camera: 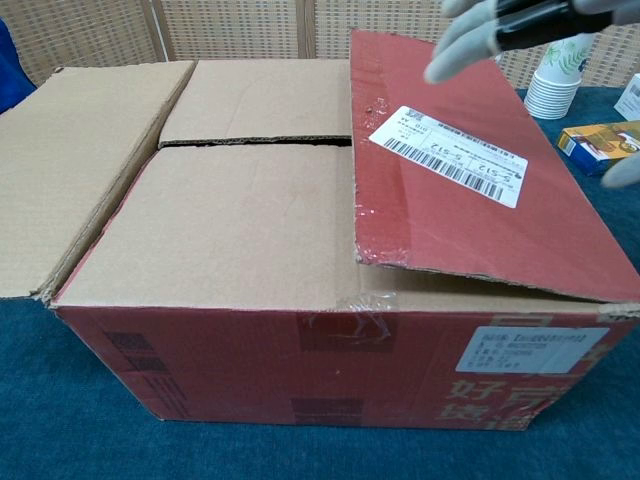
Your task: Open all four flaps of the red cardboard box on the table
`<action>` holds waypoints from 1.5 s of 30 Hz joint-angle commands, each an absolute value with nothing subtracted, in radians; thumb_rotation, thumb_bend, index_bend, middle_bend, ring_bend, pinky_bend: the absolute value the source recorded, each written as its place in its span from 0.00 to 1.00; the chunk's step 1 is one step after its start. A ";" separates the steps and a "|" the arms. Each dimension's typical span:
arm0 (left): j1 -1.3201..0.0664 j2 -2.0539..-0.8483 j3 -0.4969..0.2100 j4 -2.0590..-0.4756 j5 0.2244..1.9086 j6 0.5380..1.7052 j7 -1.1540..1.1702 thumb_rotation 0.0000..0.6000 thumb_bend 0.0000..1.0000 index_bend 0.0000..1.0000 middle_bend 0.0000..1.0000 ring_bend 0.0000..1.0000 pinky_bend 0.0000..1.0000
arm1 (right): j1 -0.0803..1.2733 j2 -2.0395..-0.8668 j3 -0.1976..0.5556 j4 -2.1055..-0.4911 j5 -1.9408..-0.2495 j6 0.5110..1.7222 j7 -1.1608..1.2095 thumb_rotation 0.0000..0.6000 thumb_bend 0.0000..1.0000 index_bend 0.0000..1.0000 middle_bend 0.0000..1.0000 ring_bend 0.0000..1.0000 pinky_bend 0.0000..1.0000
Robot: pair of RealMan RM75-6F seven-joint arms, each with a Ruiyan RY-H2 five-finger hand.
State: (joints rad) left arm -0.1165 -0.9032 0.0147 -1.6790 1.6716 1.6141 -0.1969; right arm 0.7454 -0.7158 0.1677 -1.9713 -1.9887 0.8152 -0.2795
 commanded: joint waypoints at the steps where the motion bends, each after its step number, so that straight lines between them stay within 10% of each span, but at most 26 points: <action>1: -0.117 -0.905 0.011 -1.677 1.666 1.608 -0.198 0.92 0.00 0.20 0.04 0.00 0.06 | 0.775 -0.728 0.184 -1.990 -1.981 0.788 -0.306 0.45 0.20 0.10 0.15 0.00 0.14; 45: -0.134 -0.913 -0.020 -1.701 1.631 1.546 -0.183 0.92 0.00 0.20 0.03 0.00 0.07 | 1.116 -0.834 0.289 -2.008 -1.757 0.379 -0.564 0.43 0.24 0.12 0.17 0.00 0.15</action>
